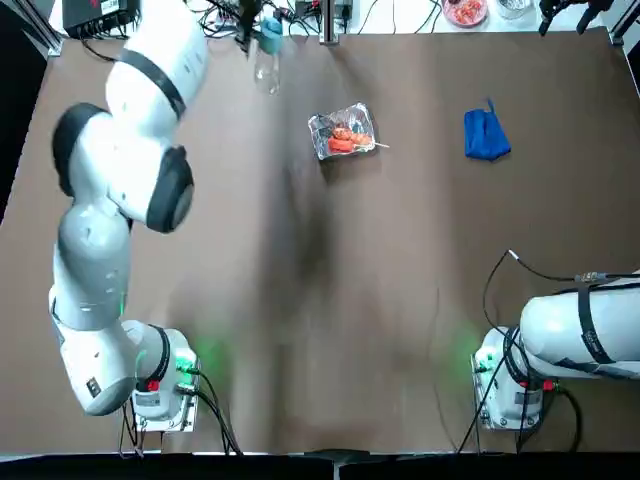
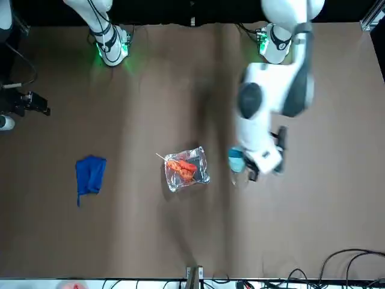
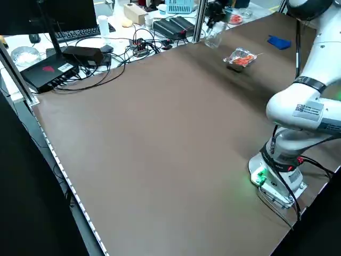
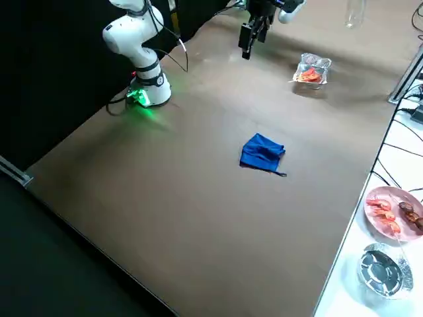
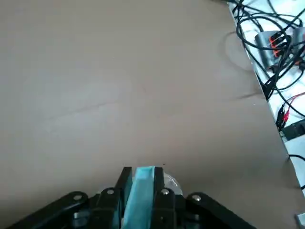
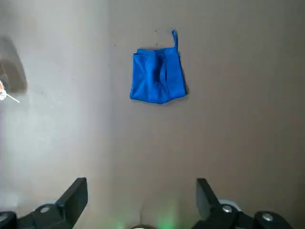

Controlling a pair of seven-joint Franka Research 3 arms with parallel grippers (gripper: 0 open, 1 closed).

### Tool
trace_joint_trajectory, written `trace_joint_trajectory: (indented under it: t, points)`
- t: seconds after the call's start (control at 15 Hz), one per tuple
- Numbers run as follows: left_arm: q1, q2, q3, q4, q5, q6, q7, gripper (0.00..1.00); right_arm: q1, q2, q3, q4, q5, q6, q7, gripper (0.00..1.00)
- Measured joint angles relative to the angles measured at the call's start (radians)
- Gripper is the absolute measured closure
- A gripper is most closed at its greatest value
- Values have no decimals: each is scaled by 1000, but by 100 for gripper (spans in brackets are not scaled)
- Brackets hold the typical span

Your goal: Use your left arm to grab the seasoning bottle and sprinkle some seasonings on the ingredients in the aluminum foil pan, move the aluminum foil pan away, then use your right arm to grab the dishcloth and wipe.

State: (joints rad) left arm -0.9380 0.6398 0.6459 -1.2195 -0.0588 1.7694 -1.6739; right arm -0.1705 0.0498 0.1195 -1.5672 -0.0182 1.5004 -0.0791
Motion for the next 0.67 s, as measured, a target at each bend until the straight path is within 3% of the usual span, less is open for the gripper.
trace_joint_trajectory:
  t: [0.4, 0.67]
  points:
    - [280, -46, -3, -27, -228, -5, 334, 78, 0, 0, 0, 0, 0, 0, 0, 0]
    - [440, -37, -13, -48, -270, -4, 486, 78, 1, 0, 1, 0, 0, 0, 0, 0]
